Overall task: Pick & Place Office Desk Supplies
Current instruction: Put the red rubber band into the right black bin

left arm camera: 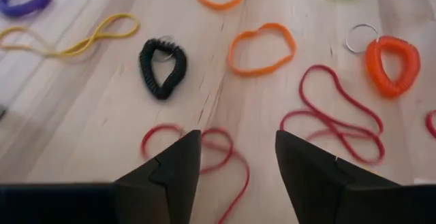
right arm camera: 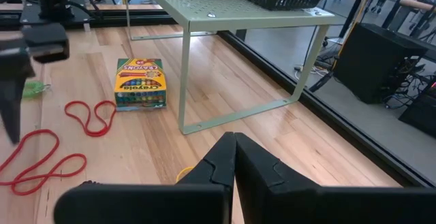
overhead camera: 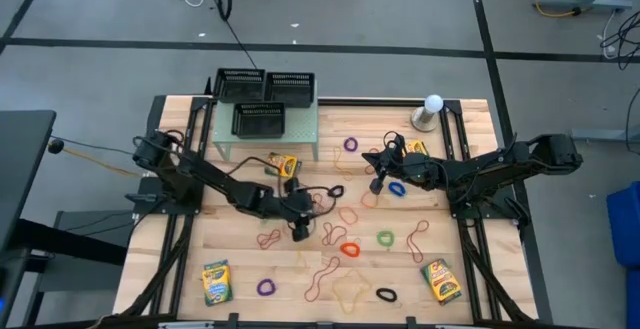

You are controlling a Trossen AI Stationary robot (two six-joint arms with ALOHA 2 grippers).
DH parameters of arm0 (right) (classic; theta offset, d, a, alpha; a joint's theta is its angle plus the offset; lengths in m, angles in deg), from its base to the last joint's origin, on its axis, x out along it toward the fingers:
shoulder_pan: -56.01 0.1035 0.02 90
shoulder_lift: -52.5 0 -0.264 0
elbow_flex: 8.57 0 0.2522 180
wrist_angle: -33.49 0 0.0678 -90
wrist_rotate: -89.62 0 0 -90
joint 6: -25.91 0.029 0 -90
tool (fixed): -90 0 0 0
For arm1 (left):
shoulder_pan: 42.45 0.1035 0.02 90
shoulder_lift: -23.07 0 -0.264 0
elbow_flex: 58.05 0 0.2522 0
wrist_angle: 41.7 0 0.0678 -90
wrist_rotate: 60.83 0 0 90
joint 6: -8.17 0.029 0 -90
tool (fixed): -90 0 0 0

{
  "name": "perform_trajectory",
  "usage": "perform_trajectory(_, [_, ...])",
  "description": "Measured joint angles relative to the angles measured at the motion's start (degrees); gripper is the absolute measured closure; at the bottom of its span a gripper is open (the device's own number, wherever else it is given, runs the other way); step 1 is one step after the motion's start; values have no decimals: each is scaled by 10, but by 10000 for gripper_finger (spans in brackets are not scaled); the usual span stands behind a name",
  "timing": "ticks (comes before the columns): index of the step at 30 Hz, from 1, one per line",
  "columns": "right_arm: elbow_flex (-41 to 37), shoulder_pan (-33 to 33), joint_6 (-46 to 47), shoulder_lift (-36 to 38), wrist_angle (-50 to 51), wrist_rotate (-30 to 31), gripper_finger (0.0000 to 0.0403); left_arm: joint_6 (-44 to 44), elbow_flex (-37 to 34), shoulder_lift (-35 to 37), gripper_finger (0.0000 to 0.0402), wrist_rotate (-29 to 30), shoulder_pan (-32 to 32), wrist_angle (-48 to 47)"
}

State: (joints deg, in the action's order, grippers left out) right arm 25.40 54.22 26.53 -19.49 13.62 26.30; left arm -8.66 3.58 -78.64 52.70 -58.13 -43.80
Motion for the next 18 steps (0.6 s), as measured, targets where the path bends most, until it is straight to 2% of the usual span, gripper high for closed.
perform_trajectory(5, [0,0,0,0,0,0,387,43,73,-56,204,0,3,-64])
perform_trajectory(8, [0,0,0,0,1,0,387,49,100,-65,207,0,6,-103])
perform_trajectory(18, [0,0,0,0,2,0,387,35,105,-64,216,-20,19,-137])
